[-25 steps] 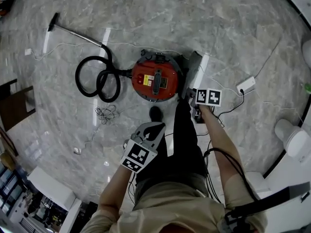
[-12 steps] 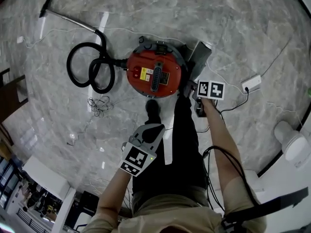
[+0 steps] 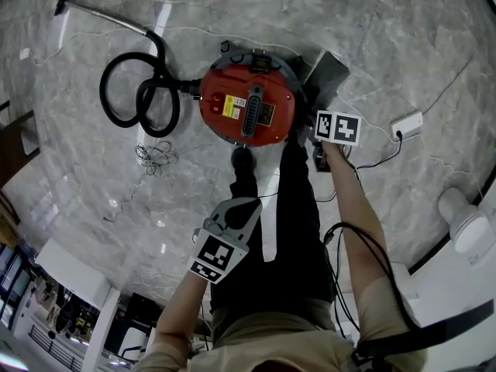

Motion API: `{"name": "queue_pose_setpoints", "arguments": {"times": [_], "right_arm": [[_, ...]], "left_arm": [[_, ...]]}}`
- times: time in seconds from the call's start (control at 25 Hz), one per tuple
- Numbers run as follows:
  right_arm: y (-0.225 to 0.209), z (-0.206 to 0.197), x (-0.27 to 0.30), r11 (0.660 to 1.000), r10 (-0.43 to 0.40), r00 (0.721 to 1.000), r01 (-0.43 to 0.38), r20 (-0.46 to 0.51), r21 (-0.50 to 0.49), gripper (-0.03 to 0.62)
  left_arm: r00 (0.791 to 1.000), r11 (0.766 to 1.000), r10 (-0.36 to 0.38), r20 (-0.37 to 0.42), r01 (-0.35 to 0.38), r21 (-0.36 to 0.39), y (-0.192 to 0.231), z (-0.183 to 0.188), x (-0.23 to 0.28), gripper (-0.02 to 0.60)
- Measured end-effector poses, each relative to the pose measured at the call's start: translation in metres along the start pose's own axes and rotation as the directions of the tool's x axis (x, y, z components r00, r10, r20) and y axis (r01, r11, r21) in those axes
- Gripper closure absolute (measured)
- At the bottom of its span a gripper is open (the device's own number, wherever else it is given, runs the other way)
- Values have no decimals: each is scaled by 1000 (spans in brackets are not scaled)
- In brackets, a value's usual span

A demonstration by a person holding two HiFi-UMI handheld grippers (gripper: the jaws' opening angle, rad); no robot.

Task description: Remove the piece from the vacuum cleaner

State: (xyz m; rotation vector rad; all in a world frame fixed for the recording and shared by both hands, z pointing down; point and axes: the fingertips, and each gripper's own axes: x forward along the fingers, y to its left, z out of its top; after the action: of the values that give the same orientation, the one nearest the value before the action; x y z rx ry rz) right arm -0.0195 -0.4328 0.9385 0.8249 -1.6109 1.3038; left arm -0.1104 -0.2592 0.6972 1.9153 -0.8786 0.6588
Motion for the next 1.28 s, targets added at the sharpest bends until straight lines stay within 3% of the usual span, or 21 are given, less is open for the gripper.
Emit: {"name": "queue_pose_setpoints", "arguments": {"times": [0.2, 0.36, 0.76, 1.28], "right_arm": [[-4, -3, -2, 998, -12, 1000, 11, -12, -65, 350], [-13, -6, -11, 987, -70, 997, 71, 13, -144, 514], [-19, -7, -9, 971, -88, 996, 91, 24, -221, 557], [-33, -8, -13, 939, -94, 994, 106, 53, -326, 559]], "left_arm": [[1000, 1000, -2, 0, 2, -4, 4, -1, 3, 578], [1000, 1000, -11, -5, 11, -6, 3, -2, 6, 578], [1000, 1000, -20, -19, 20, -1, -1, -2, 16, 578], [1000, 999, -22, -10, 22, 32, -3, 8, 30, 578]]}}
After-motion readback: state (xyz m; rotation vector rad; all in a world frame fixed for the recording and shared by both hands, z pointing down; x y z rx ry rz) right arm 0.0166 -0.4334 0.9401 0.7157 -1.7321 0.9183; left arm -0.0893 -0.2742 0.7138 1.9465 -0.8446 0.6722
